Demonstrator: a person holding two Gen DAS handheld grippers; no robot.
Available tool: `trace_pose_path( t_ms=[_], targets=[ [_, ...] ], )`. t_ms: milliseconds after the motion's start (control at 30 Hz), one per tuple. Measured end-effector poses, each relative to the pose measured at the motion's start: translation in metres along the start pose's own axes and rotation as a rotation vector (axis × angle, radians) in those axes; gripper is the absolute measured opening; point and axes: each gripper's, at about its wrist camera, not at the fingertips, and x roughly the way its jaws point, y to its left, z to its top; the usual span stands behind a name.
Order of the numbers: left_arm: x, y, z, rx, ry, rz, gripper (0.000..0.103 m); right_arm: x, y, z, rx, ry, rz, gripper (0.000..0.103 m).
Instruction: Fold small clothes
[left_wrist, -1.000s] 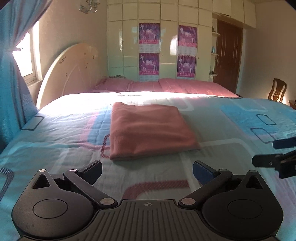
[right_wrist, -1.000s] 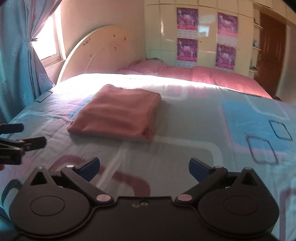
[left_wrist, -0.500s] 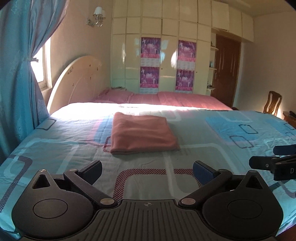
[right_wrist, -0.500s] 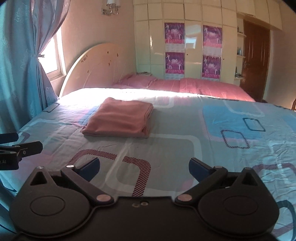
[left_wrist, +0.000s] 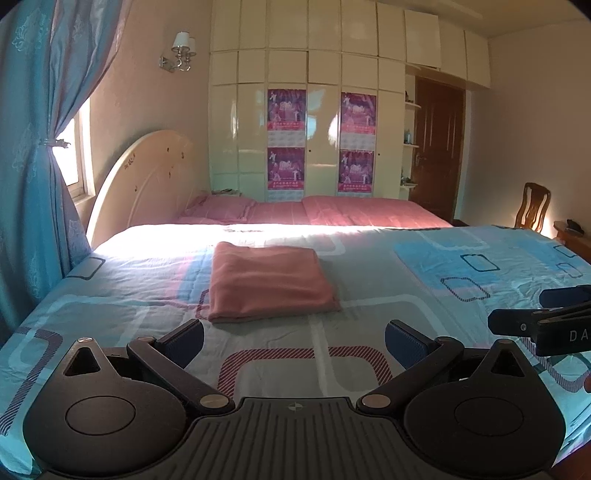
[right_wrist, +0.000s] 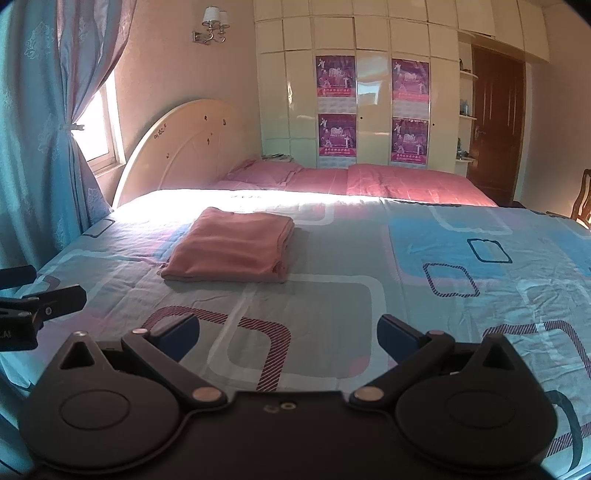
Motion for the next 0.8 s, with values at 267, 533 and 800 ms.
trace_pose_path(
  t_ms=[267, 533, 800],
  targets=[
    [-0.003, 0.002, -0.001, -0.004, -0.008, 0.000, 0.103, -0.004, 0.006, 0.001, -0.012, -0.010, 0.002, 0.102],
    [-0.007, 0.005, 0.000, -0.010, -0.018, 0.008, 0.103, -0.005, 0.011, 0.002, -0.031, -0.015, -0.003, 0.102],
    [-0.007, 0.006, 0.002, -0.004, -0.025, 0.007, 0.103, -0.006, 0.014, 0.002, -0.042, -0.024, -0.010, 0.102]
  ],
)
